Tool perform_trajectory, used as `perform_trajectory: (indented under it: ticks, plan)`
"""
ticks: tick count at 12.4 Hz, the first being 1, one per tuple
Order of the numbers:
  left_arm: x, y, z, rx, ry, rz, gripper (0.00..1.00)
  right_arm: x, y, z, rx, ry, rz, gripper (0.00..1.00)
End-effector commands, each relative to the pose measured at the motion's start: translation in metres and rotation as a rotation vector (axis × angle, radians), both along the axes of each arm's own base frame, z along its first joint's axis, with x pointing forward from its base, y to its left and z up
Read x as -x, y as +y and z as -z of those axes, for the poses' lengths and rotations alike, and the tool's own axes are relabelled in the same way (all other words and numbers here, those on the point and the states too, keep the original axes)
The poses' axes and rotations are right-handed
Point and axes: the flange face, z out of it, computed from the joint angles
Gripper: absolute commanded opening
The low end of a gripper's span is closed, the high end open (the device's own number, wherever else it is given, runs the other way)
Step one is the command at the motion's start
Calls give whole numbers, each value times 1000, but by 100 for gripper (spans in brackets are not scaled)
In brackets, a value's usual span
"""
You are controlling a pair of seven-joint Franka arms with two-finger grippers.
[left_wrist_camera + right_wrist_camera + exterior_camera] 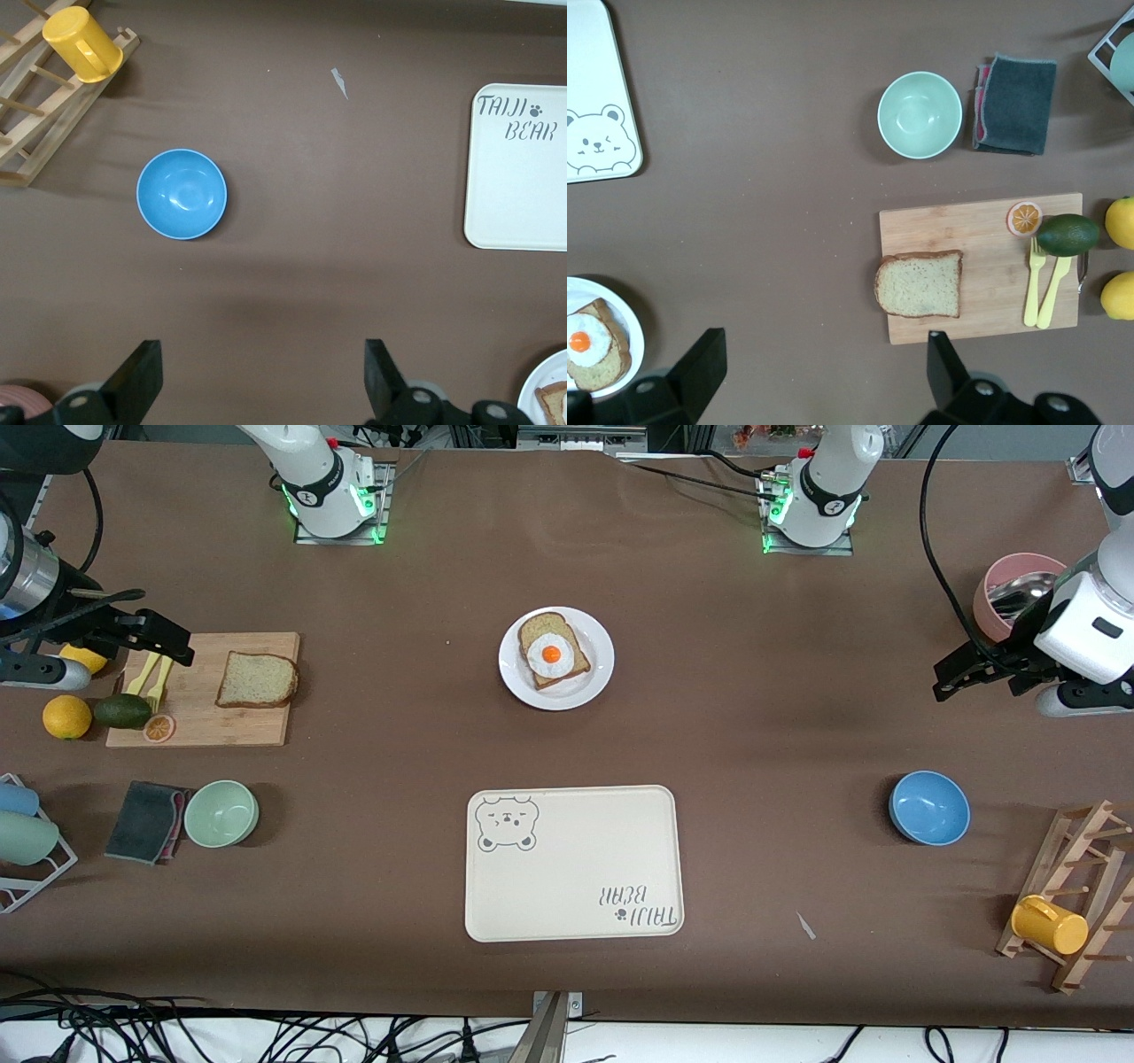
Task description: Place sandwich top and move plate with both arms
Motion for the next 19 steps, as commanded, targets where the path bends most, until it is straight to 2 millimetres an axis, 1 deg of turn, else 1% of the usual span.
perform_trajectory:
  ticks: [1,4,6,8,10,11,12,13,15,16,17,19]
  plan:
    - [2,-4,-14,20,-6,-6,100,9,1,-5,17,1,39,100]
    - [2,1,-13,19,0,-14,100,16,2,-3,10,-17,40,100]
    - [2,-1,-13,21,2,-13,100,23,1,4,3,-46,40,100]
    - [3,-1,-13,21,5,-13,100,23,2,2,2,-55,38,100]
    - [3,-1,-13,21,5,-13,100,22,3,4,9,-48,32,100]
    - [3,-1,-13,21,5,-13,100,21,7,5,12,-45,14,100]
    - [3,-2,-13,21,3,-9,100,20,16,8,13,-41,-3,100]
    - [3,-1,-13,21,3,-11,100,16,19,17,14,-27,-6,100]
    - [3,-1,-13,19,5,-11,100,16,22,24,18,-12,-16,100]
    - [3,-1,-13,19,5,-11,100,13,22,34,20,9,-13,100]
    - [3,-1,-13,19,5,-11,100,13,24,39,22,20,-10,99]
    - [2,-1,-12,19,3,-19,100,16,28,72,77,39,-32,99]
